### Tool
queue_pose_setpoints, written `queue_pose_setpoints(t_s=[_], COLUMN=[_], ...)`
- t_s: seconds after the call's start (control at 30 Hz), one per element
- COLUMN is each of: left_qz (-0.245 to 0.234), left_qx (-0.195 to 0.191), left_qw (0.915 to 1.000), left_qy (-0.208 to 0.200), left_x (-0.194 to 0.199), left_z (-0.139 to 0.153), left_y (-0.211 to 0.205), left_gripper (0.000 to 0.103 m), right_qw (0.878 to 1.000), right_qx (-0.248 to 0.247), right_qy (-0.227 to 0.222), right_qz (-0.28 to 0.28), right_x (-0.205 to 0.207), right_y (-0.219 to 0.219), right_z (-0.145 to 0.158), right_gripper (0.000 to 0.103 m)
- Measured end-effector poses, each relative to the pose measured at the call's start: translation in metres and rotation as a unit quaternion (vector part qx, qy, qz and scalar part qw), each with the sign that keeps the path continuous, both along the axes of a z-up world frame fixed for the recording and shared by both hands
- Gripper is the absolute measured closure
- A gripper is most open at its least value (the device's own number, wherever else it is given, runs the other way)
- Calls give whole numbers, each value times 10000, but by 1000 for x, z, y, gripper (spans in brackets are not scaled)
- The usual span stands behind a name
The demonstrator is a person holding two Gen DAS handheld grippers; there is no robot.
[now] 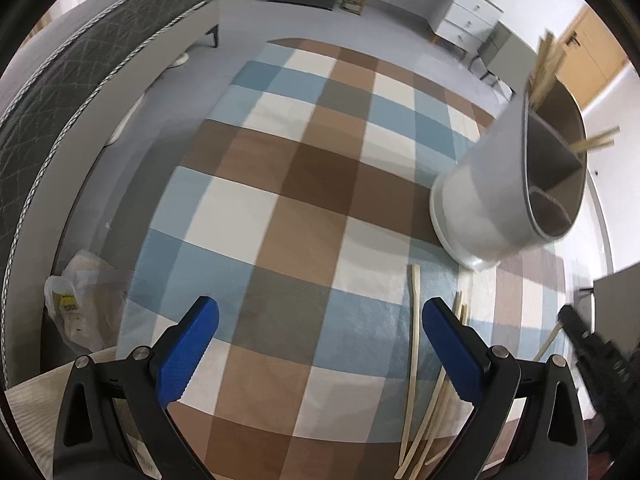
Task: Organize utensils
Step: 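Lower the right gripper onto the chopsticks beside the holder and close on one, then lower the left gripper to a chopstick and close on it while the right gripper holds its own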
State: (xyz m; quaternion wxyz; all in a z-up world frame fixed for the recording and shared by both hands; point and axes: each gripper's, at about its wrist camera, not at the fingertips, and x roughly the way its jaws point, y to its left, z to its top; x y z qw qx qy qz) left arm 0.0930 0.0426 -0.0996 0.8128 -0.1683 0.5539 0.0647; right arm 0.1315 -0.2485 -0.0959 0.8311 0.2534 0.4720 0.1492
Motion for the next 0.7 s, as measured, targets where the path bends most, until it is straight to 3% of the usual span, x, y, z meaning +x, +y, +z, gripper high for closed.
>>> queue_pose_setpoints(t_s=[0.2, 0.47, 0.7], left_qz=[-196, -525, -469], left_qx=[70, 213, 276], left_qw=[9998, 9983, 9985], left_qy=[68, 135, 67], left_x=[0, 3, 13], left_z=[-11, -26, -27], left_y=[-13, -33, -39], left_gripper=[4, 4, 4], right_qw=[9995, 9888, 9870], right_qx=[310, 1327, 1302], right_qy=[-15, 85, 165], right_qz=[-72, -684, -924], right_x=[-5, -11, -11], right_y=[-12, -43, -53], right_z=[-3, -12, -17], right_gripper=[100, 99, 99])
